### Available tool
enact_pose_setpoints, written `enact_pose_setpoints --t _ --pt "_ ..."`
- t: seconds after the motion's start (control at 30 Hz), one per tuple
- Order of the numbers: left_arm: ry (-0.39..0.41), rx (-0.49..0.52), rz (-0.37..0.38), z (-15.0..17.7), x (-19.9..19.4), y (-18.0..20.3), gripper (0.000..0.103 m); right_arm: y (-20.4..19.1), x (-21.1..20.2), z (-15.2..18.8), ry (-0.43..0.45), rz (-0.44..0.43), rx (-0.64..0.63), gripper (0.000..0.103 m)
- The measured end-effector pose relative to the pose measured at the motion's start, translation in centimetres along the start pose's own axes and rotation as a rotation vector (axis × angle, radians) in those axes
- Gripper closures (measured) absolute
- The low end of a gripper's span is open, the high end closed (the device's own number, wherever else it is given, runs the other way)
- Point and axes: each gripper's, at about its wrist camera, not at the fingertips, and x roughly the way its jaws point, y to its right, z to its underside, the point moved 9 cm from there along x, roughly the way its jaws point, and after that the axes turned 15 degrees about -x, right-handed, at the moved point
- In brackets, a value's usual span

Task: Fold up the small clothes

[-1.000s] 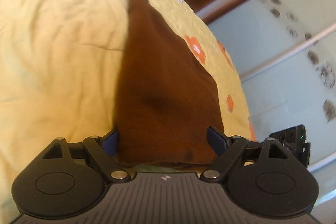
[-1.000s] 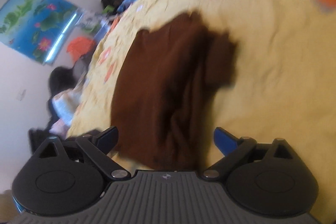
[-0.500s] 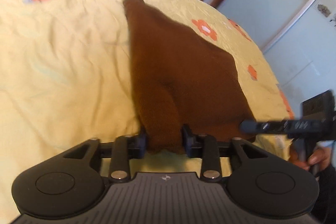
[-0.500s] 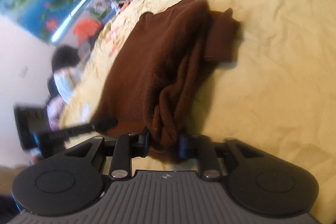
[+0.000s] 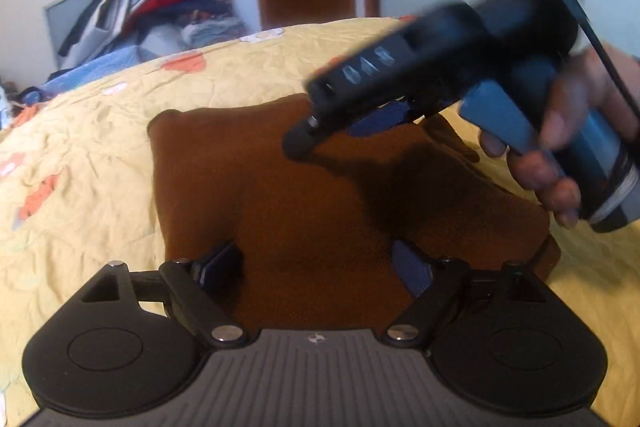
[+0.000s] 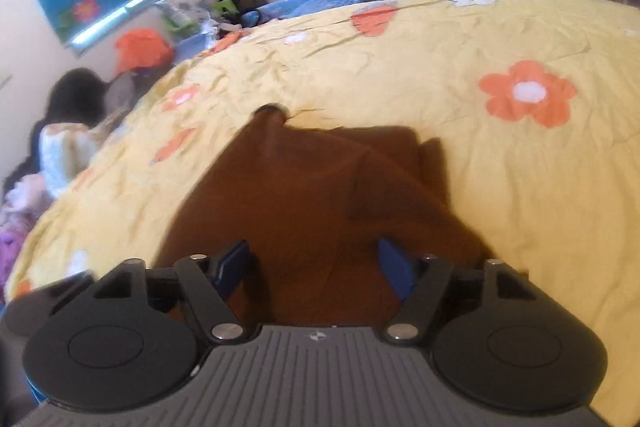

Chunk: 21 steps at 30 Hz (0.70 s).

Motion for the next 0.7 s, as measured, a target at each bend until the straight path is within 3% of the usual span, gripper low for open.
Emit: enact_pose_setpoints --t 0.07,0.13,0.2,0.23,0.33,0.4,0.53,0.63,0.7 --pt "0.004 -0.034 0.002 -0.4 -1.5 -0.2 0.018 -0.3 0.0 -0.6 -0.04 0.012 0.02 0.033" --pt "0.062 -0.053 -0.008 -0.4 -3.9 -1.2 0.018 -1.4 -1.6 -0.2 -0.041 0.041 0.001 0.032" --pt "0.11 -0.059 -0.069 0.3 -5.9 -2.9 0.016 -2.6 -5.1 0.5 0.026 0.064 -0.026 0.02" --pt "0.12 -0.073 -0.093 1.0 -6.6 -3.9 0.016 -3.0 -7.4 1.3 0.078 0.081 -0.03 0.002" --pt "0.077 -0.167 -0.132 3.7 -7.5 -6.0 0.016 -4.0 -12.8 5.6 0.155 0.145 -0.029 0.0" --pt "0.045 -0.219 -0.12 4.9 -7.4 -6.1 0.016 -3.9 -14.2 9.5 0.118 0.203 0.024 0.0" --pt "-0.016 -0.209 -0.128 6.8 -6.7 -4.9 0.016 -4.3 -13.5 15.2 -0.019 0.273 0.041 0.0" --pt "0.018 -0.185 -0.176 7.0 -6.5 -4.5 0.003 -4.9 -12.8 15.4 -0.027 0.347 -0.003 0.0" --pt "0.034 -0.218 -0.188 7.0 -5.5 -4.8 0.0 -4.8 -11.8 14.9 -0.071 0.425 -0.006 0.0"
